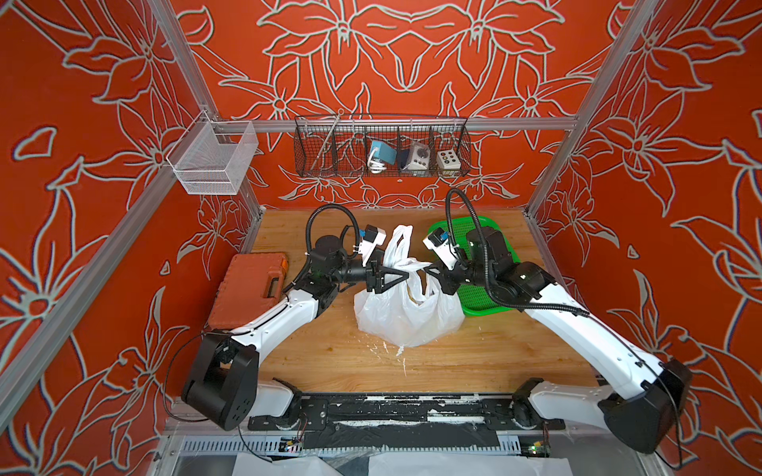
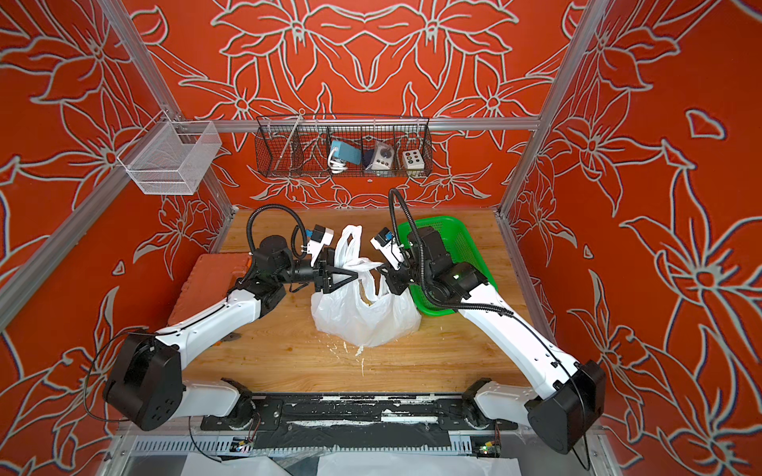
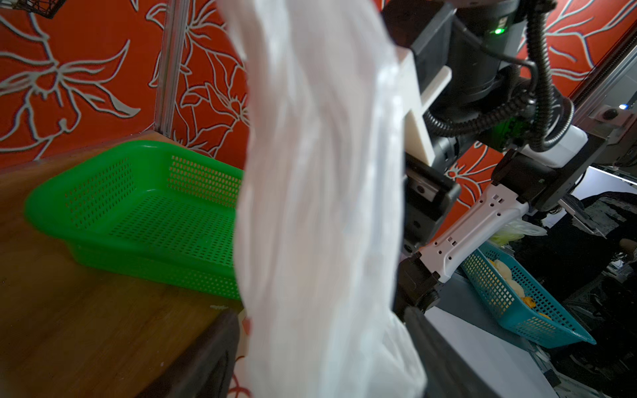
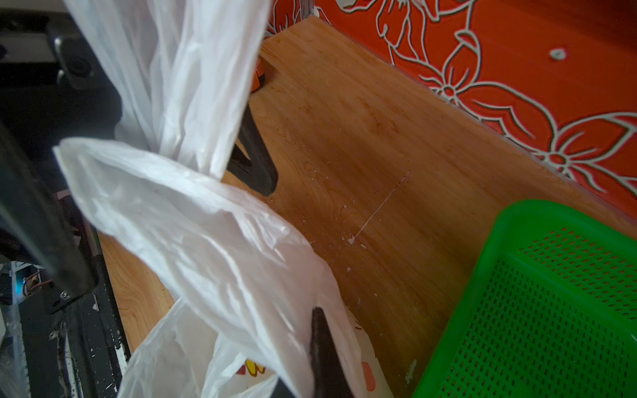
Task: Place the pears into plastic bags & tie knots
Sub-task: Tie the plastic bag at the center of the board.
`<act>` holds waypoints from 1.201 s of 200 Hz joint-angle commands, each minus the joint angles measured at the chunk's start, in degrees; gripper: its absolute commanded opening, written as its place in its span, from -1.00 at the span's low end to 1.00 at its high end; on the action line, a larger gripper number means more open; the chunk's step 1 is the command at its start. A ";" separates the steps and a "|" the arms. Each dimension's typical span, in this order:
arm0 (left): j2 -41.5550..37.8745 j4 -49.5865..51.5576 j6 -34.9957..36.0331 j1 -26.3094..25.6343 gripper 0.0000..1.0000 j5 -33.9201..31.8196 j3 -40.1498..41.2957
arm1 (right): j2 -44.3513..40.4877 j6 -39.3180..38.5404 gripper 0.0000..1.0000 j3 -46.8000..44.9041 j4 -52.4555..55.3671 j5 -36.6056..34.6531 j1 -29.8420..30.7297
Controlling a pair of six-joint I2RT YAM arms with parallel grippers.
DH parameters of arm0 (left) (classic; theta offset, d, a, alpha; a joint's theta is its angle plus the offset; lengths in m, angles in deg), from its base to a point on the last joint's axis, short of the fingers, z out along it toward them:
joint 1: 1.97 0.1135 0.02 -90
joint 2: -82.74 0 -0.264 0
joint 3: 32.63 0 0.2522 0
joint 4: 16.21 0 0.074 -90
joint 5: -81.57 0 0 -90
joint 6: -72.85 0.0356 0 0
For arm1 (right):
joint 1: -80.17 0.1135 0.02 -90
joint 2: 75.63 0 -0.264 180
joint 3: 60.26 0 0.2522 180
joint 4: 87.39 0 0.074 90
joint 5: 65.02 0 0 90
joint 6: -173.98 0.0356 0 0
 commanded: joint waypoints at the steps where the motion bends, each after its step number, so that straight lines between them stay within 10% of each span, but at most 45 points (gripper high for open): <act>1: 0.84 0.67 1.51 -0.06 0.44 0.65 -2.17 | 0.80 -2.29 -1.00 2.75 2.12 -3.17 1.47; 78: 2.45 0.44 1.77 -0.16 0.10 2.73 -3.59 | 3.75 -3.92 -1.00 7.34 3.56 -5.88 3.17; 159: 1.71 -3.20 0.75 -0.07 -0.83 2.09 -2.33 | 3.68 -3.81 -1.00 8.84 3.31 -7.86 3.26; 185: 1.82 -2.88 1.18 -0.05 -1.00 1.48 -2.37 | -0.21 -2.77 -0.01 9.22 5.60 -9.46 3.10; 240: 2.40 -2.70 1.58 -0.04 -1.00 2.23 -2.36 | 0.39 1.07 0.23 16.19 5.41 -0.70 3.05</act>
